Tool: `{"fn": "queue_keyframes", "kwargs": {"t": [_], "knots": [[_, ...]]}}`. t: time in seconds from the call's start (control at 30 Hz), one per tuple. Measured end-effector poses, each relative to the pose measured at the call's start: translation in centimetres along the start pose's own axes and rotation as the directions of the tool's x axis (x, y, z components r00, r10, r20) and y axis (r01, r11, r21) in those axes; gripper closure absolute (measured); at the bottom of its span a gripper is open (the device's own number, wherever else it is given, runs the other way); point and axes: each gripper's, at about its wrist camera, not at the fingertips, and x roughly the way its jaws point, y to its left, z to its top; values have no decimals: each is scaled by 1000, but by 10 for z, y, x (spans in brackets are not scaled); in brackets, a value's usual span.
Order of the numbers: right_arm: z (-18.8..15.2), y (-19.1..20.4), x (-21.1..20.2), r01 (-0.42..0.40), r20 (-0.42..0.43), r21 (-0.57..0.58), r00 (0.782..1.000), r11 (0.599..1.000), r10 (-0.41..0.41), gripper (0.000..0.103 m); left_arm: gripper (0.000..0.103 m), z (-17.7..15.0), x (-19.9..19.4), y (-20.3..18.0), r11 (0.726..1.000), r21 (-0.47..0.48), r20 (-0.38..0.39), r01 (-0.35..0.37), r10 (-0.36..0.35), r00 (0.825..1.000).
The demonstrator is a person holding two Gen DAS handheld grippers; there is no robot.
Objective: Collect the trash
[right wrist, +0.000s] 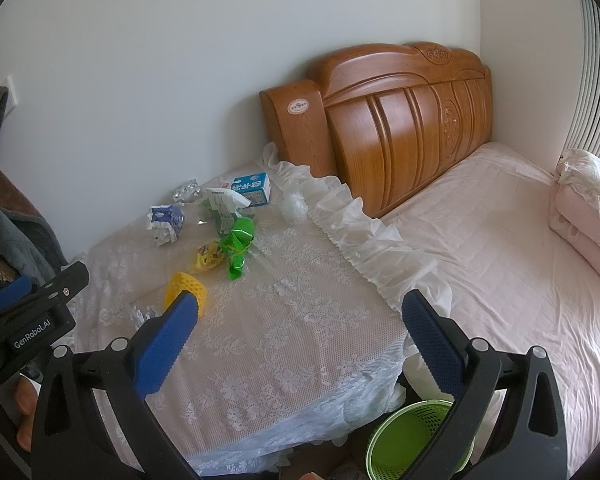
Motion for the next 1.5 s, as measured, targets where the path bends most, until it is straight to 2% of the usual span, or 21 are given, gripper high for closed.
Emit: {"fn": "queue_keyframes", "kwargs": {"t": [0.77,0.93,1.13,1.37,1.5], "knots": [[1,1,1,1,-1,1,1000,1000,-1,2,7,-2,2,1,1000,-5,-6,5,-5,1000],[-1,1,3,1,-6,2,1000,1000,-1,2,7,-7,4,4,999,-24,-18,33,-34,999],[-14,0,19,-7,-51,15,999,1000,8,2,7,-18,15,21,999,-34,-49,15,-17,999],[-33,0,50,-15,-130,32,991,999,19,2,7,-49,42,52,1000,-27,-141,-8,4,990],[-41,2,65,-19,-167,39,986,999,25,2,7,-62,54,61,1000,-11,-164,7,-9,986]]}}
